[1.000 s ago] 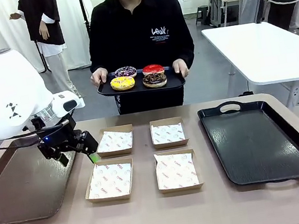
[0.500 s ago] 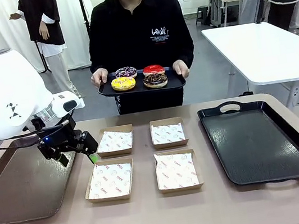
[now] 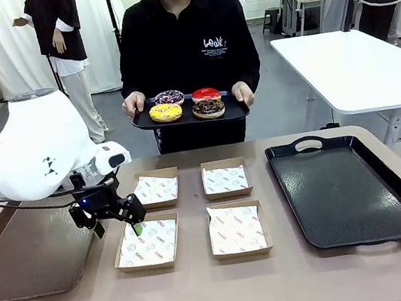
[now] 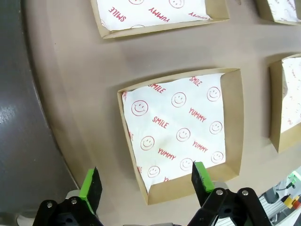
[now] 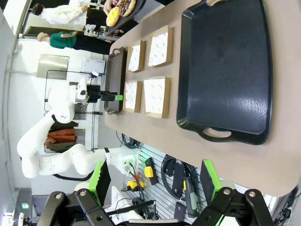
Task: Individually package the donuts and arrange them on the tray.
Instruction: Pick up one Paper togo box.
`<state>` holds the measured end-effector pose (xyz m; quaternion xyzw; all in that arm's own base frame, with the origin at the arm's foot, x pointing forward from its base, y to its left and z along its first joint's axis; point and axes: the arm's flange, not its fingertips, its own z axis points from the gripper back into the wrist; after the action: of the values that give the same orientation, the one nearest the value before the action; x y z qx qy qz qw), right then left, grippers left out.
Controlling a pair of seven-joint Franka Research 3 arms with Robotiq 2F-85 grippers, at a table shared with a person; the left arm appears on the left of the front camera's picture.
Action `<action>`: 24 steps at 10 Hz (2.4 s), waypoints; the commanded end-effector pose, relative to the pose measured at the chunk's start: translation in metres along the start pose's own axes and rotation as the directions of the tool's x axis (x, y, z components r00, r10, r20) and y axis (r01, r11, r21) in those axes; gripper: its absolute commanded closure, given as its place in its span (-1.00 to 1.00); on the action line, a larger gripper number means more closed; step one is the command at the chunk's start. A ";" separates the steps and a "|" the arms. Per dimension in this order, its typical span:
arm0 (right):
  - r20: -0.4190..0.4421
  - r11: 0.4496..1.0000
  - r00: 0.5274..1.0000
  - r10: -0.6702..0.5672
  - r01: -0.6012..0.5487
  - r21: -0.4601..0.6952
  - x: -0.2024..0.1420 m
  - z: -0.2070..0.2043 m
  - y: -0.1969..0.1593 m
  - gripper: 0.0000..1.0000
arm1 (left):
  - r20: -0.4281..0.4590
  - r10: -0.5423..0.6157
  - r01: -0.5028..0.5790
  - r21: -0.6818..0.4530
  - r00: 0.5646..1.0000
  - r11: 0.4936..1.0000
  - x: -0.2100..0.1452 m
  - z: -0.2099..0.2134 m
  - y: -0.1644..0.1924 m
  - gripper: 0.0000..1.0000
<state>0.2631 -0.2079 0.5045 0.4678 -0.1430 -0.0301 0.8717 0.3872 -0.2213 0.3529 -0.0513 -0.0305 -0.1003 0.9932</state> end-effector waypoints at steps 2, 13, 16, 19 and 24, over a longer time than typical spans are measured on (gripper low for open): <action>0.017 1.000 1.000 -0.006 0.006 0.024 0.001 -0.001 0.001 -1.00 | -0.001 0.046 -0.046 0.057 0.999 0.997 0.014 -0.013 -0.007 -1.00; 0.017 1.000 1.000 -0.006 0.006 0.024 0.001 -0.001 0.001 -1.00 | -0.023 0.071 -0.070 0.069 0.997 0.995 0.020 -0.031 -0.004 1.00; 0.017 1.000 1.000 -0.006 0.006 0.024 0.001 -0.001 0.001 -1.00 | -0.031 0.086 -0.084 0.060 0.996 0.995 0.022 -0.024 -0.003 1.00; 0.017 1.000 1.000 -0.006 0.006 0.024 0.001 -0.001 0.001 -1.00 | -0.081 0.166 -0.163 0.042 0.983 0.986 0.018 0.008 -0.006 1.00; 0.017 1.000 1.000 -0.006 0.006 0.024 0.001 -0.001 0.001 -1.00 | -0.021 0.189 -0.188 0.052 0.982 0.981 0.041 0.141 -0.014 1.00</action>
<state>0.2632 -0.2079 0.5045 0.4678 -0.1429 -0.0302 0.8717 0.4011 -0.2264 0.4938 -0.0337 -0.0130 -0.0263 0.9990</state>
